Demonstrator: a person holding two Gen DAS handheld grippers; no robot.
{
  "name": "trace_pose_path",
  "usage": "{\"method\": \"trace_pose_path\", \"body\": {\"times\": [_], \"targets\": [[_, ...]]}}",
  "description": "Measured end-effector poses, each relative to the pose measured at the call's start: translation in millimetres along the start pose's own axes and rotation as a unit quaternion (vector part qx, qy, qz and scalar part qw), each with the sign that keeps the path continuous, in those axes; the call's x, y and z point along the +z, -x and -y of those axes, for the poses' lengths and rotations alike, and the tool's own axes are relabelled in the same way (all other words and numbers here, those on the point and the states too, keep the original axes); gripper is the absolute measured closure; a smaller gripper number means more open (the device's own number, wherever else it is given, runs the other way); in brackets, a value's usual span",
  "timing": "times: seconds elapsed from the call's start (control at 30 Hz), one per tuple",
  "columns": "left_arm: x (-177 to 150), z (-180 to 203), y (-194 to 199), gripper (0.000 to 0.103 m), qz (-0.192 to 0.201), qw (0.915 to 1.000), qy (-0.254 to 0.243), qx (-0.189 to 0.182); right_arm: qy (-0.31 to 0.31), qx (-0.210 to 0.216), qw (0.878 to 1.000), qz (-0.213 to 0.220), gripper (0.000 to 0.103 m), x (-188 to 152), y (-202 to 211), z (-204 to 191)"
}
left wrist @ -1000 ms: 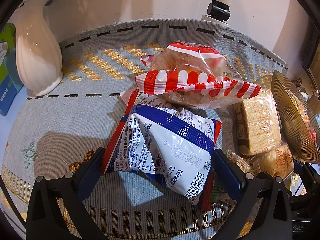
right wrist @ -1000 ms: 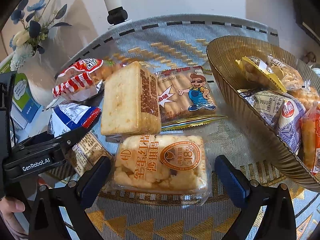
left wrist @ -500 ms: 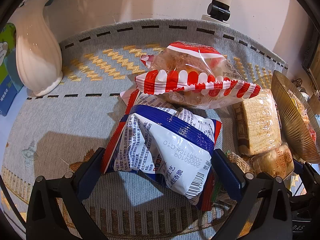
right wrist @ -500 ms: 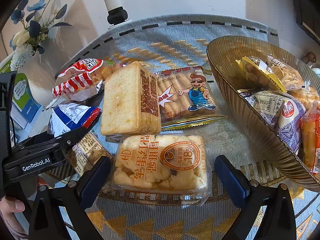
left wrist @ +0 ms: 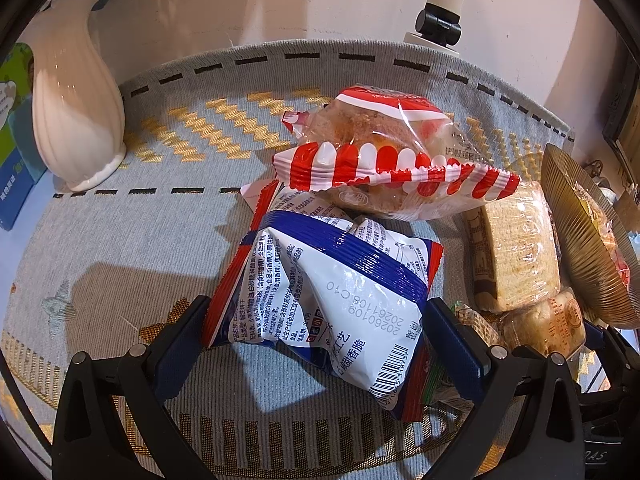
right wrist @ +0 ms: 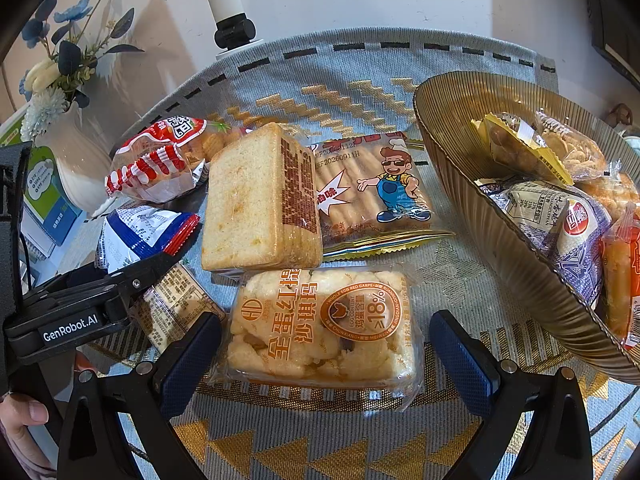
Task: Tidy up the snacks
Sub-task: 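Grasp the blue-and-white bag with the left tool while the right tool grasps the cream pastry pack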
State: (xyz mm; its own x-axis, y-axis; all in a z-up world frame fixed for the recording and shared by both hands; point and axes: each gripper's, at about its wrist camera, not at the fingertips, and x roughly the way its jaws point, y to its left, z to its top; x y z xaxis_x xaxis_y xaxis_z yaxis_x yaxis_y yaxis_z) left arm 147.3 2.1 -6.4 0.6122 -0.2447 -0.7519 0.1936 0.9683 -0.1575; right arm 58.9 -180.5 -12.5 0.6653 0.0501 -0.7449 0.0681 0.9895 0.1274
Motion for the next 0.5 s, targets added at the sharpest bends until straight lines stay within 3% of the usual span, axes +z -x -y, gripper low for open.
{"method": "trace_pose_path", "body": {"times": [0.23,0.37,0.4,0.43,0.5], "targets": [[5,-22,9,0.001,0.036,0.9977,0.045,-0.036,0.006,-0.004,1.0,-0.002,0.0,1,-4,-4],[15,-17,-5,0.001,0.017,0.9985,0.038,-0.034,0.01,-0.006,1.0,-0.004,0.0,1,-6,-6],[17,-13,-7,0.01,0.014,0.999,0.028,-0.032,0.01,0.0,1.0,-0.002,0.0,2,-6,-5],[18,-8,-5,0.029,0.021,0.9987,0.02,-0.042,0.011,0.022,1.0,0.001,0.0,2,-5,-4],[17,-3,-2,0.035,0.028,0.9986,0.011,-0.044,0.005,0.06,0.998,0.014,0.025,2,-1,-1]]}}
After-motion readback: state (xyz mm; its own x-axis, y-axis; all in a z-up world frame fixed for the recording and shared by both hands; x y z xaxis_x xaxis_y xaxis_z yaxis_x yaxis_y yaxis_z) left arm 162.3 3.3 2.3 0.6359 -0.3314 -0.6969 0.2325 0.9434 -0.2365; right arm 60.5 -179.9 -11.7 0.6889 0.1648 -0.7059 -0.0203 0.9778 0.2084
